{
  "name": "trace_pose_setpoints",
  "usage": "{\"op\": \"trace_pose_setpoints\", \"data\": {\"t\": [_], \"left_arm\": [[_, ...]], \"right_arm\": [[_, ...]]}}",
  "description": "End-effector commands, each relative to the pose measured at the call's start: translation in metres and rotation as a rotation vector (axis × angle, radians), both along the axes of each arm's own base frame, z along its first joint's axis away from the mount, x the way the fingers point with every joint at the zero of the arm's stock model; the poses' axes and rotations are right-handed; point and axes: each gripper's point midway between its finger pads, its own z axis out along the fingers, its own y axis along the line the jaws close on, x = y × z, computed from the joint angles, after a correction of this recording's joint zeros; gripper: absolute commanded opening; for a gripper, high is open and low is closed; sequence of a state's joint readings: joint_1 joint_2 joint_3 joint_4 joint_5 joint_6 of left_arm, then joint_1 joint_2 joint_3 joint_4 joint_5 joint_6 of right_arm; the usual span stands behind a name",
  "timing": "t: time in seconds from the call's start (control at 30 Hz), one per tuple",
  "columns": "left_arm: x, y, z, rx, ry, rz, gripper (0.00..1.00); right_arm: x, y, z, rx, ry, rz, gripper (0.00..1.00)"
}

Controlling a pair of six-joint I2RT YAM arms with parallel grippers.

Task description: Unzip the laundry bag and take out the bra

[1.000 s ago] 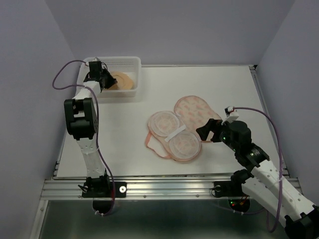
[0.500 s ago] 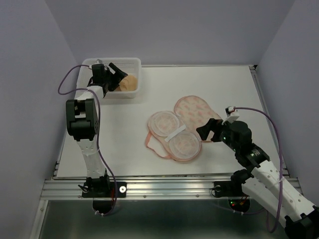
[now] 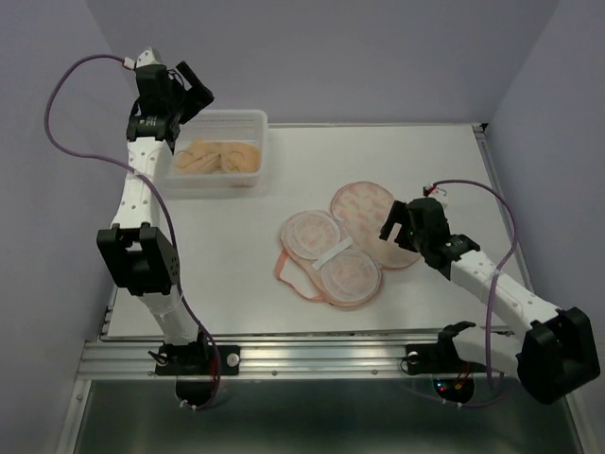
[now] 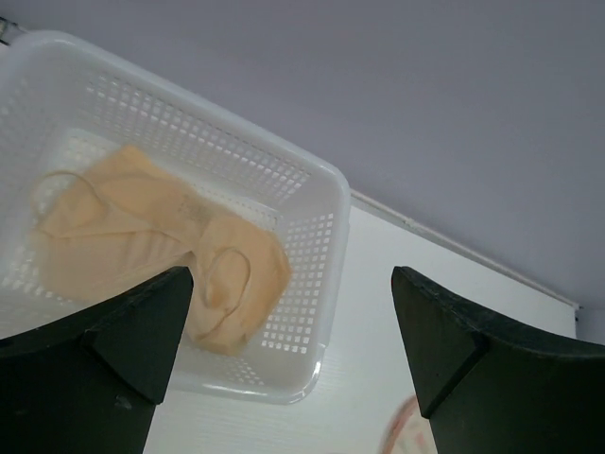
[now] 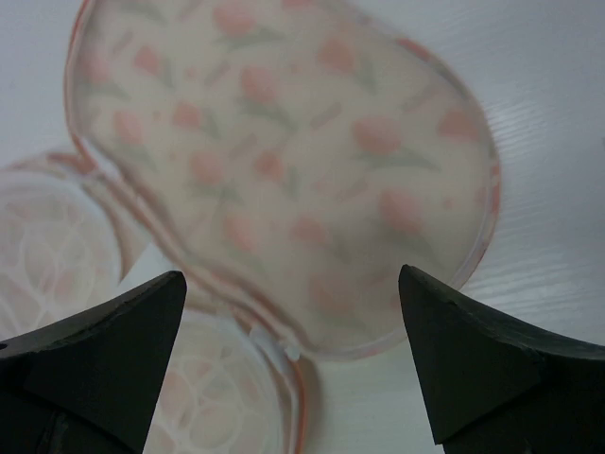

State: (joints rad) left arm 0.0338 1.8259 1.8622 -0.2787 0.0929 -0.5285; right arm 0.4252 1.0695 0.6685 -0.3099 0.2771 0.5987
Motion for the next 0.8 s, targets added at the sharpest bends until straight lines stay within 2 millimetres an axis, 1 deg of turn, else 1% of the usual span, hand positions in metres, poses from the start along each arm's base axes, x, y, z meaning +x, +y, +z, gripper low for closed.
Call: {"op": "trace_pose_setpoints", "data": {"t": [0.0, 0.07, 0.1, 0.13, 0.17, 0.2, 0.23, 0.27, 0.3, 0.37, 0.4, 0.43, 0.5, 0.53, 0.57, 0.67, 0.77], "left_arm": [[-0.063, 0.031, 0.023, 0.204, 0.083, 0.075, 0.99], [-0.082, 0.033, 0.022, 0.246, 0.087, 0.065, 0.99], [-0.103, 0.032, 0.016, 0.256, 0.097, 0.058, 0.99], [-0.111, 0.032, 0.014, 0.265, 0.085, 0.054, 0.99], [-0.131, 0.031, 0.028, 0.281, 0.039, 0.048, 0.99], [-0.14, 0.03, 0.002, 0.286, 0.068, 0.031, 0.99], [-0.148, 0.024, -0.005, 0.283, 0.061, 0.002, 0.99], [-0.157, 0.022, -0.01, 0.281, 0.049, -0.008, 0.99], [-0.172, 0.012, -0.022, 0.262, 0.026, -0.058, 0.99], [-0.186, 0.007, -0.035, 0.252, 0.013, -0.081, 0.99], [-0.199, 0.004, -0.054, 0.248, 0.028, -0.093, 0.99], [-0.202, 0.003, -0.058, 0.25, 0.01, -0.098, 0.99], [-0.21, 0.006, -0.073, 0.257, 0.024, -0.088, 0.99], [-0.217, 0.008, -0.081, 0.269, 0.043, -0.083, 0.99], [-0.219, 0.009, -0.084, 0.269, 0.045, -0.08, 0.99], [-0.225, 0.007, -0.081, 0.264, 0.008, -0.077, 0.99], [-0.229, 0.01, -0.075, 0.269, -0.016, -0.055, 0.99]], "right_arm": [[0.038, -0.048, 0.004, 0.008, 0.005, -0.248, 1.0], [0.053, -0.063, 0.0, 0.02, 0.007, -0.306, 0.99], [0.058, -0.072, -0.013, 0.005, 0.036, -0.336, 0.96], [0.067, -0.085, -0.012, 0.011, 0.027, -0.377, 0.94], [0.072, -0.088, -0.026, 0.004, 0.063, -0.384, 0.89], [0.077, -0.09, -0.028, 0.01, 0.066, -0.39, 0.86], [0.082, -0.087, -0.031, 0.019, 0.07, -0.384, 0.85], [0.091, -0.086, -0.029, 0.037, 0.062, -0.371, 0.85], [0.098, -0.084, -0.037, 0.021, 0.074, -0.342, 0.84], [0.105, -0.085, -0.044, -0.012, 0.09, -0.321, 0.84], [0.113, -0.088, -0.041, -0.024, 0.083, -0.312, 0.83], [0.115, -0.087, -0.052, -0.052, 0.111, -0.281, 0.83], [0.118, -0.09, -0.058, -0.063, 0.129, -0.272, 0.82], [0.12, -0.089, -0.06, -0.065, 0.133, -0.266, 0.79], [0.119, -0.088, -0.066, -0.063, 0.15, -0.261, 0.78], [0.115, -0.09, -0.078, -0.074, 0.177, -0.272, 0.77], [0.11, -0.094, -0.088, -0.097, 0.204, -0.275, 0.7]]}}
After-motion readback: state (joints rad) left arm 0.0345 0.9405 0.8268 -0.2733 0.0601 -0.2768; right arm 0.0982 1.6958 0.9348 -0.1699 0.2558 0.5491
